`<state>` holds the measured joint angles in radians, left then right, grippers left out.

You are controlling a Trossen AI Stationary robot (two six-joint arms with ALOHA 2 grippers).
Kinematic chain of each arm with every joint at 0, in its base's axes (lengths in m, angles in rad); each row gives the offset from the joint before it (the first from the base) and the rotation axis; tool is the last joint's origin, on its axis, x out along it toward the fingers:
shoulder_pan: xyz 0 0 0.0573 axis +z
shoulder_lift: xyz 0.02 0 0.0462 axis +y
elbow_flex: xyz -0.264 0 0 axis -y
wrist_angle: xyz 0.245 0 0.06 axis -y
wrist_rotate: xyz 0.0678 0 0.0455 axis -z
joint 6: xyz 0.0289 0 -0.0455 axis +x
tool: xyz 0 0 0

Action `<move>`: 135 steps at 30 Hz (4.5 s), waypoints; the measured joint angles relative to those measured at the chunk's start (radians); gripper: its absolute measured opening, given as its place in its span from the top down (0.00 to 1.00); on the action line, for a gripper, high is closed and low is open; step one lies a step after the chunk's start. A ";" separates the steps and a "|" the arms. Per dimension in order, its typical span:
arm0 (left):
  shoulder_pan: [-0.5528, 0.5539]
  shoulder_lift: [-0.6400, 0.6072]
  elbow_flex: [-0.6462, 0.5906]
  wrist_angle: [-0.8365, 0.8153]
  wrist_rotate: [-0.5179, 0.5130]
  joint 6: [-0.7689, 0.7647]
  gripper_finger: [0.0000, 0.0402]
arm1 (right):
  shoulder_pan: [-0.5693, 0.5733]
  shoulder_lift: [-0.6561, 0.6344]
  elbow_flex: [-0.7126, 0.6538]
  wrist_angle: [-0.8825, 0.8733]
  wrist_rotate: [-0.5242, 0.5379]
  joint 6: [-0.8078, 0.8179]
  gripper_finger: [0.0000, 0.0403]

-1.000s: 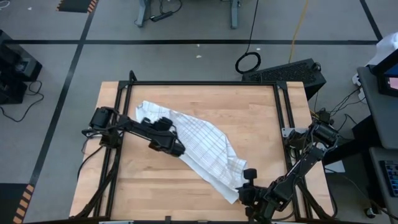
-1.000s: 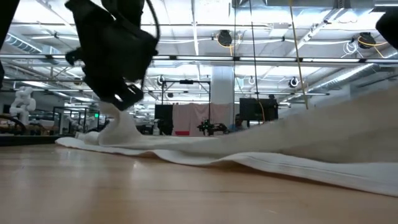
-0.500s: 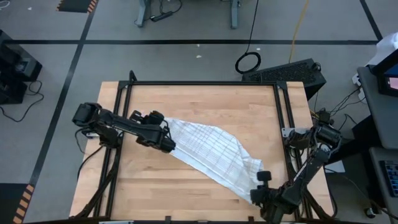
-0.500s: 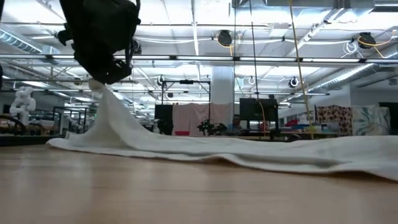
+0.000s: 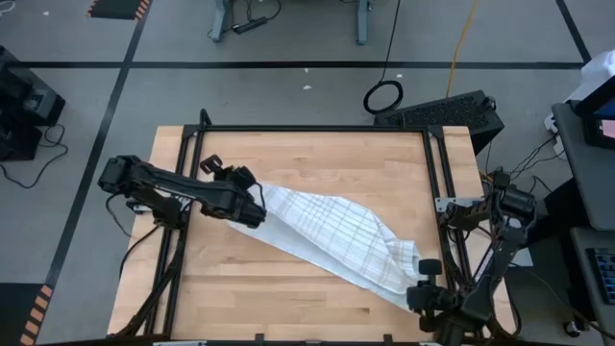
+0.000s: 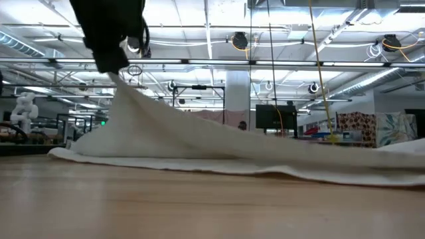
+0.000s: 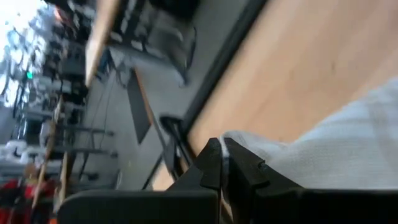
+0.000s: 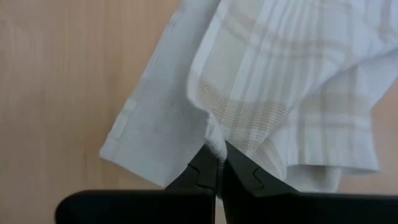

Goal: Roll towel
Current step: Fold the white towel

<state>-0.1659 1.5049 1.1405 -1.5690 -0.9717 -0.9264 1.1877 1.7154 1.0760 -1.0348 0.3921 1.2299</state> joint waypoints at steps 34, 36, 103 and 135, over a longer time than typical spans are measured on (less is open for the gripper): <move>0.249 -0.156 0.074 0.146 0.276 0.603 0.97 | -0.001 -0.001 0.000 0.153 0.042 -0.023 1.00; 0.249 -0.164 0.051 0.124 0.337 0.565 0.97 | -0.001 -0.001 0.000 0.171 0.050 -0.024 1.00; -0.392 0.178 -0.437 0.467 0.273 -0.158 0.40 | -0.001 0.000 0.000 0.256 0.039 -0.035 1.00; -0.367 0.043 -0.142 0.013 0.458 -0.219 0.40 | 0.044 0.000 0.000 0.131 0.020 0.105 1.00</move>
<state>-0.5331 1.5480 0.9981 -1.5564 -0.5139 -1.1451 1.2320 1.7153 1.0756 -0.9039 0.4126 1.3351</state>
